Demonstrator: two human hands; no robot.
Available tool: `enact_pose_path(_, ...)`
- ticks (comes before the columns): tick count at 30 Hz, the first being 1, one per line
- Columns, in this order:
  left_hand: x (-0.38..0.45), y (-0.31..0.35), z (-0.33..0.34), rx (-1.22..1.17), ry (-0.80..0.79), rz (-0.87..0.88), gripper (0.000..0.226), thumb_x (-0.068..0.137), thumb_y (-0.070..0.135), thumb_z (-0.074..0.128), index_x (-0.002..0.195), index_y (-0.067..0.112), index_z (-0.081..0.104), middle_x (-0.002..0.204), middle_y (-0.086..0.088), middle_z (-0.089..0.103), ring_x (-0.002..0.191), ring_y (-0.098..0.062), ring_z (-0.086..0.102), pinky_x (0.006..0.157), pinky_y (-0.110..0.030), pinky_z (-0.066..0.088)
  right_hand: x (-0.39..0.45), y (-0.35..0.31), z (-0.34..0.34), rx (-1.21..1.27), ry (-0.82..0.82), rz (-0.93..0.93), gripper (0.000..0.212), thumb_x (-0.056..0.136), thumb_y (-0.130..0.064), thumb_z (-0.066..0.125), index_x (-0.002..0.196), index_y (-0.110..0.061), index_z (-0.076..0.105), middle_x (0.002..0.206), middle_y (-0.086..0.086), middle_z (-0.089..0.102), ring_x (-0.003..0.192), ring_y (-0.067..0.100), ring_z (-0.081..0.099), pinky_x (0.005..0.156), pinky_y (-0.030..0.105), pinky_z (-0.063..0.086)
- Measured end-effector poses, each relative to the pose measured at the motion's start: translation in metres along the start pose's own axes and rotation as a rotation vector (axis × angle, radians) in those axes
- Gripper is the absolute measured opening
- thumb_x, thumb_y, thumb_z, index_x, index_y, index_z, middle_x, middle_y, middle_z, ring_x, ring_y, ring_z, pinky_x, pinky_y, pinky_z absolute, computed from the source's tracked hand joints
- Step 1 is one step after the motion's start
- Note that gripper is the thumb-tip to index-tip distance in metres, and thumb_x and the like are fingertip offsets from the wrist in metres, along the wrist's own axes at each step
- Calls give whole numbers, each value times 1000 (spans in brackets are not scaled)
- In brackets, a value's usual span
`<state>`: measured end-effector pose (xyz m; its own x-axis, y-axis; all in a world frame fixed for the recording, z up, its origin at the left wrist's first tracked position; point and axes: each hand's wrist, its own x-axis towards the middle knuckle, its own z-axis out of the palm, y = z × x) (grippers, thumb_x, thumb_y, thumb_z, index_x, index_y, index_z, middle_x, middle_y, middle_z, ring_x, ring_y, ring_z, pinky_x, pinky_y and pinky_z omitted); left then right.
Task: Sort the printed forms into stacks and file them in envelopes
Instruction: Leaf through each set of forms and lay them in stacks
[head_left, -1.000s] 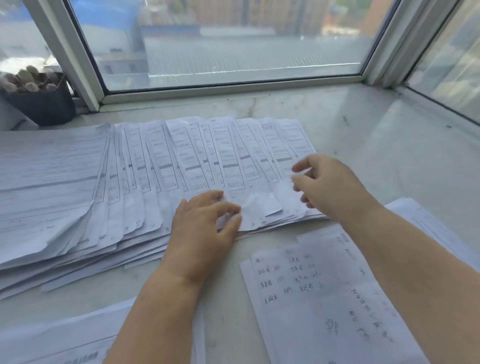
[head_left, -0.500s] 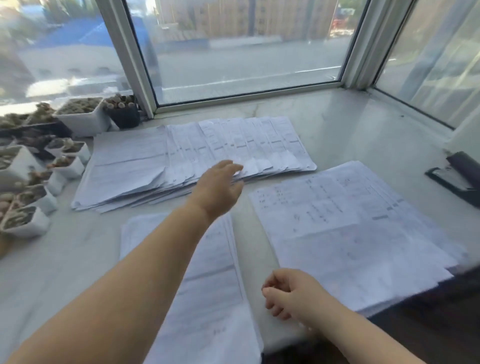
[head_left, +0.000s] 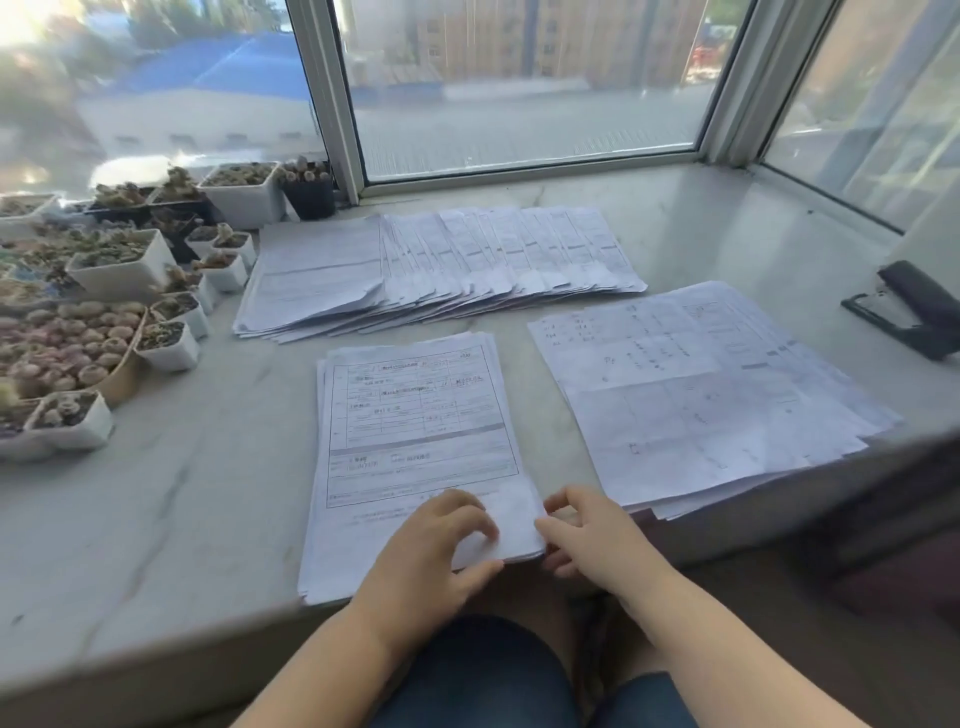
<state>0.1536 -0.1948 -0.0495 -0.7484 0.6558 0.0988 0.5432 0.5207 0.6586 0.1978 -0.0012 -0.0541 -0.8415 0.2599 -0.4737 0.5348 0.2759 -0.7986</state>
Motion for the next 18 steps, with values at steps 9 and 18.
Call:
enact_pose_path(9,-6,-7,2,-148,80,-81,10,81,30,73,90,26,73,104,22,61,103,6,55,88,-4,36,-1,-4,-1,524,-89,83,29,90,-5,61,114,-19,54,105,13,71,77,17,73,65,26,56)
enact_pose_path(18,-3,-8,9,-242,251,-226,17,82,10,69,68,20,66,72,11,64,75,-7,59,70,-23,46,3,0,-4,493,-129,30,22,87,-19,69,108,-20,61,94,11,74,80,22,72,68,28,57)
